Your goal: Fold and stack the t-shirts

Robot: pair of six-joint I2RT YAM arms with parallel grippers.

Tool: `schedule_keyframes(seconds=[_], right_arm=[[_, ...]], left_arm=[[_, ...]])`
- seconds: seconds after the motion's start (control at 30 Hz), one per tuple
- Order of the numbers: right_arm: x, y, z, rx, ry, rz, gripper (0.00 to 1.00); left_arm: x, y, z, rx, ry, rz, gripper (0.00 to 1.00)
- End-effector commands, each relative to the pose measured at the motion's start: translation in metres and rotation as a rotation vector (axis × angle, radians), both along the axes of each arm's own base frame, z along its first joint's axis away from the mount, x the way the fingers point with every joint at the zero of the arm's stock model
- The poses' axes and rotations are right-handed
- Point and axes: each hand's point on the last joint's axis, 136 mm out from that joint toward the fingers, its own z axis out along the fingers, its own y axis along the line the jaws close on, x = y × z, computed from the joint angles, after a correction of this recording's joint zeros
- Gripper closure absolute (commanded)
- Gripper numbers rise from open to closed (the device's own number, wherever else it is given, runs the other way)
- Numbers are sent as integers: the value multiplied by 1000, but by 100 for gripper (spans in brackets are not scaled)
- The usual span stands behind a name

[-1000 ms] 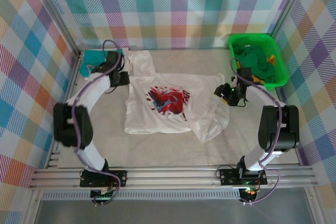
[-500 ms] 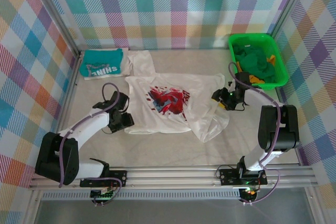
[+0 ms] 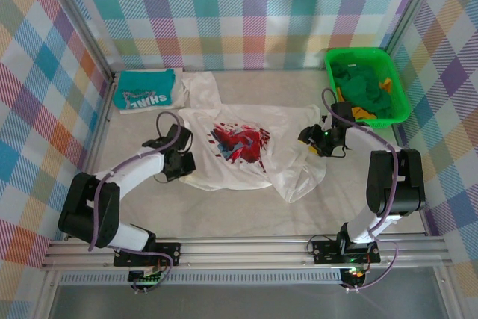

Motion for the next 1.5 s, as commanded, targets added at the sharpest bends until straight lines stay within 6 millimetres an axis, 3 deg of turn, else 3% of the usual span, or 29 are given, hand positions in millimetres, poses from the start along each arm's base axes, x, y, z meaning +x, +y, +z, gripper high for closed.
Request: schedule_keyframes(seconds=[0.0, 0.13, 0.37, 0.43, 0.5, 0.67, 0.77, 0.83, 0.97, 1.1, 1.2, 1.33, 1.47], right_arm=[[1, 4, 7, 15, -22, 9, 48], [4, 4, 7, 18, -26, 4, 48], [7, 3, 11, 13, -33, 6, 48], [6, 3, 12, 9, -34, 6, 48], [5, 1, 12, 1, -33, 6, 48], [3, -1, 8, -17, -27, 6, 48], [5, 0, 7, -13, -26, 8, 48], [7, 1, 7, -10, -26, 8, 48], [9, 1, 8, -8, -30, 8, 48], [9, 2, 7, -3, -27, 7, 48], [8, 2, 7, 0, -25, 12, 48], [6, 1, 8, -10, -26, 15, 48], [6, 1, 7, -5, -27, 8, 48]], left_arm=[[25, -4, 33, 45, -64, -52, 100], [52, -23, 45, 27, -71, -104, 100], [99, -81, 61, 79, -103, -271, 100], [105, -89, 68, 51, -142, -277, 100], [105, -85, 69, 70, -147, -275, 100], [86, -60, 79, 136, -193, -245, 100], [69, -32, 88, 209, -199, -203, 100], [54, -13, 82, 217, -155, -172, 100], [26, 2, 52, 184, -69, -138, 100], [-2, 10, 20, 200, 37, -129, 96], [-16, 12, 17, 185, 41, -114, 95], [-30, -9, 23, 136, 26, -143, 92], [-50, -21, 3, 81, 44, -138, 93]])
